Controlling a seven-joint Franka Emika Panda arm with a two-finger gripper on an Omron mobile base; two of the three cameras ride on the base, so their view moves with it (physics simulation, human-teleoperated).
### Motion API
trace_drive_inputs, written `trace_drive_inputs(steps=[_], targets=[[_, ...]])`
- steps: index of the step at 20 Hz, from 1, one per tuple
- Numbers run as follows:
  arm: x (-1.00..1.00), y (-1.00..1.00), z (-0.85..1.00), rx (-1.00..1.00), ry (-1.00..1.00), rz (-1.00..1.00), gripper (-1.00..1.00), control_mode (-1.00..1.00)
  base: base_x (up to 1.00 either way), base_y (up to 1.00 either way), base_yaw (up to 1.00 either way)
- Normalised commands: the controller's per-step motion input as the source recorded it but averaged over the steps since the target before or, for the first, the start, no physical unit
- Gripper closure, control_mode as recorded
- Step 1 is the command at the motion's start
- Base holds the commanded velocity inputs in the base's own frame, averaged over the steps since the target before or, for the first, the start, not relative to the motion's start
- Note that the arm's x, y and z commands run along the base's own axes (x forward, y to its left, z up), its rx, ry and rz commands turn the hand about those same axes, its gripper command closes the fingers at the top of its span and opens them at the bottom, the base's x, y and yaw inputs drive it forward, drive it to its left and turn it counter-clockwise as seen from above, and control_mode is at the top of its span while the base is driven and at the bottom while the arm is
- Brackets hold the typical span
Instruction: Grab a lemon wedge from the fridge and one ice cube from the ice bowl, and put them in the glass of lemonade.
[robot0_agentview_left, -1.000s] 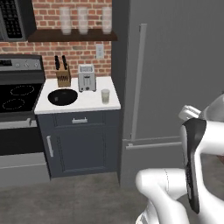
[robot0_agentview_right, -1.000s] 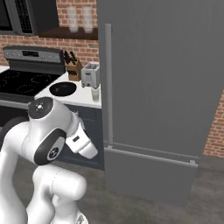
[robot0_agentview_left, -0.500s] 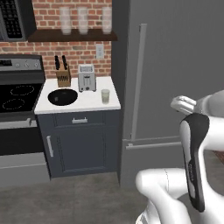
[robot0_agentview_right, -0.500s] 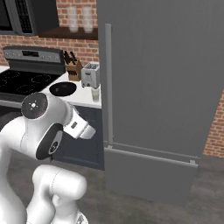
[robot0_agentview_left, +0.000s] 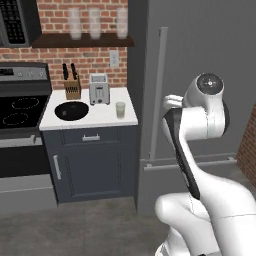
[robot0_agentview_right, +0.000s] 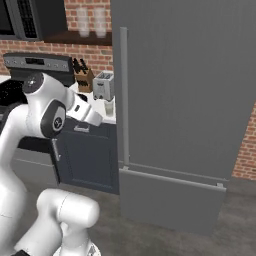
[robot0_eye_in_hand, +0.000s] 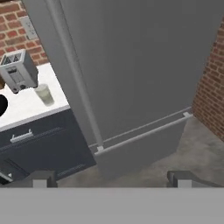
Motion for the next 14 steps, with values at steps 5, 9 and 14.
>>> trace_drive_inputs(steps=[5,9,14], targets=[[0.41,-0.25,-0.14,0.0,0.0,0.06,-1.0,-1.0,0.0,0.0,0.0],[0.17,-0.38,-0.36,0.0,-0.23,0.15,-1.0,-1.0,0.0,0.0,0.0],[0.53,-0.11,-0.25,-0.01,-0.25,0.11,-1.0,-1.0,0.0,0.0,0.0]])
